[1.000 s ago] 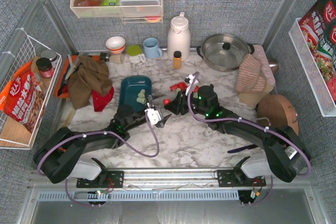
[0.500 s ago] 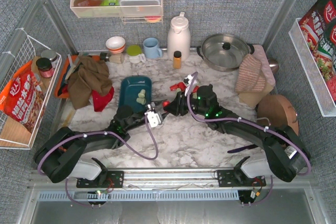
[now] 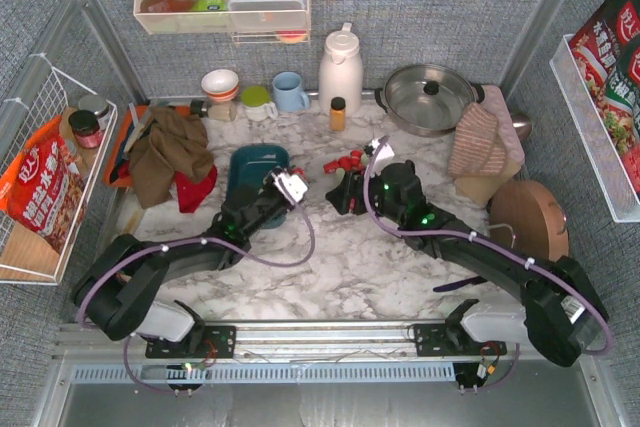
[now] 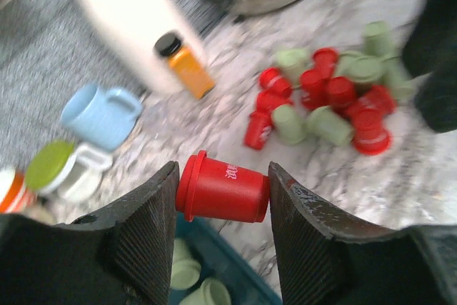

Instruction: Mix the coffee capsules in the storage basket

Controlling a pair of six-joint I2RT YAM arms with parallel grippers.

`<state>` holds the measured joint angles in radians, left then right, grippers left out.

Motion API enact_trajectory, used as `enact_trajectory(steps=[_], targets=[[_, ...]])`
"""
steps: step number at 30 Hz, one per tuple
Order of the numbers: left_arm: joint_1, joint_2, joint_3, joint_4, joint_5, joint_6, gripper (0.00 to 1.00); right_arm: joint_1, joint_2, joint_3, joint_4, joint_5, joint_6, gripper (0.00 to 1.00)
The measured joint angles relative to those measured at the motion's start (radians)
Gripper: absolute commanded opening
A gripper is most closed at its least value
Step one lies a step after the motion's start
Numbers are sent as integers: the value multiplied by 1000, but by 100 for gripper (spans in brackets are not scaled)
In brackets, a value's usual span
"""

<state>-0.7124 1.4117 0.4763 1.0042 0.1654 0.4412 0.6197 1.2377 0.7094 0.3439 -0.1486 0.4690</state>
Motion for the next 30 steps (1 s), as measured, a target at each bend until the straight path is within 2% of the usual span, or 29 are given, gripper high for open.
enact_trajectory(steps=[6,10,14,22,30], targets=[[113,71,107,-129,-146,-160,44,-3,108,122,-250,305,-40,63],[200,125,168,-225,-189,-283,47,-4,239,200,-377,420,-60,63],[261,170,207,-295,-192,-367,56,-3,323,233,-426,451,-74,63],[325,205,233,-356,-200,-459,98,0,396,242,-430,454,-93,62],[327,174,229,-348,-177,-497,99,-1,437,271,-399,450,-127,57]])
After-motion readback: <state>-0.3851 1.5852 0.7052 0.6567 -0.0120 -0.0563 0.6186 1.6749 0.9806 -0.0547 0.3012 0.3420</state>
